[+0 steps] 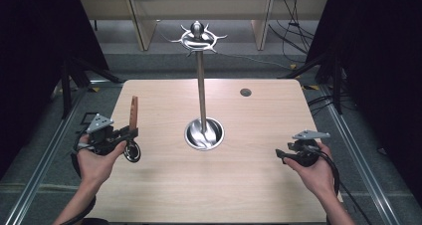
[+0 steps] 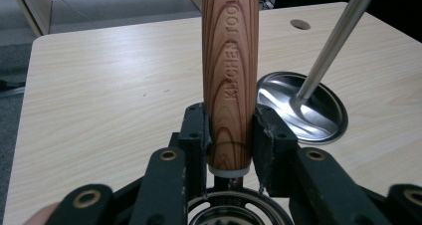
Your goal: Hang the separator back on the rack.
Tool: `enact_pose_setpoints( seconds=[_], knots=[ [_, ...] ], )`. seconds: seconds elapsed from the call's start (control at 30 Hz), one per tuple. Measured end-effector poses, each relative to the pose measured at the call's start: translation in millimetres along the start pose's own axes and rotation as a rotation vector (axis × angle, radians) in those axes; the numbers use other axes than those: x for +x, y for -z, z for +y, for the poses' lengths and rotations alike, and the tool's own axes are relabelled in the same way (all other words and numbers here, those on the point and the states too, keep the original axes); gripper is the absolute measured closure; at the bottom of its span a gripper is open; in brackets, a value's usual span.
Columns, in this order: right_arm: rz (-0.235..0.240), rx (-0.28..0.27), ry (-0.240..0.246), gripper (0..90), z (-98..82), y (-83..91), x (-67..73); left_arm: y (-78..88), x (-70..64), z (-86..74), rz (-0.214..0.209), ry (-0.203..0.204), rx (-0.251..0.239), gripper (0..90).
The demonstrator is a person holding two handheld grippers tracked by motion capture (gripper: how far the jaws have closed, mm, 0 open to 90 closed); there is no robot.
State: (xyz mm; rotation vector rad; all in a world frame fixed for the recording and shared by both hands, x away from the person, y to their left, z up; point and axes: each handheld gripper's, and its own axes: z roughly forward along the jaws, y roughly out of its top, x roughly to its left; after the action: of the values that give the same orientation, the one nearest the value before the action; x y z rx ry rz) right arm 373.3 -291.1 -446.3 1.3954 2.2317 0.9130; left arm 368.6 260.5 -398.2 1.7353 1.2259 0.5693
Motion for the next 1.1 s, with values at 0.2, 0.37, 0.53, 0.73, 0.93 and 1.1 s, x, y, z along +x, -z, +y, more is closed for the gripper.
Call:
enact_pose_setpoints(
  seconds=[0.2, 0.37, 0.53, 0.73, 0.93, 1.1],
  knots=[
    [0.014, -0.037, 0.027, 44.9, 0.5, -1.9, -1.6, 4.9, -10.5, 5.9, -0.011, -0.027, -0.028, 68.3],
    [0.013, -0.039, 0.028, 44.9, 0.6, -2.0, -1.5, 6.9, -16.4, 8.1, -0.019, -0.04, -0.04, 68.4],
    [-0.005, -0.027, 0.004, 44.9, 0.3, -0.4, 0.7, 9.5, -22.8, 11.2, -0.035, -0.052, -0.061, 68.4],
    [-0.009, -0.022, 0.004, 44.9, 0.5, 0.3, 0.8, 14.6, -30.6, 15.7, -0.045, -0.083, -0.07, 68.4],
    [-0.01, -0.025, 0.005, 44.9, 0.5, 0.4, 0.7, 18.2, -42.0, 19.7, -0.066, -0.092, -0.108, 68.3],
    [-0.009, -0.028, 0.006, 44.9, 0.7, 0.4, 0.4, 20.0, -47.3, 22.2, -0.072, -0.1, -0.122, 68.3]
  ],
)
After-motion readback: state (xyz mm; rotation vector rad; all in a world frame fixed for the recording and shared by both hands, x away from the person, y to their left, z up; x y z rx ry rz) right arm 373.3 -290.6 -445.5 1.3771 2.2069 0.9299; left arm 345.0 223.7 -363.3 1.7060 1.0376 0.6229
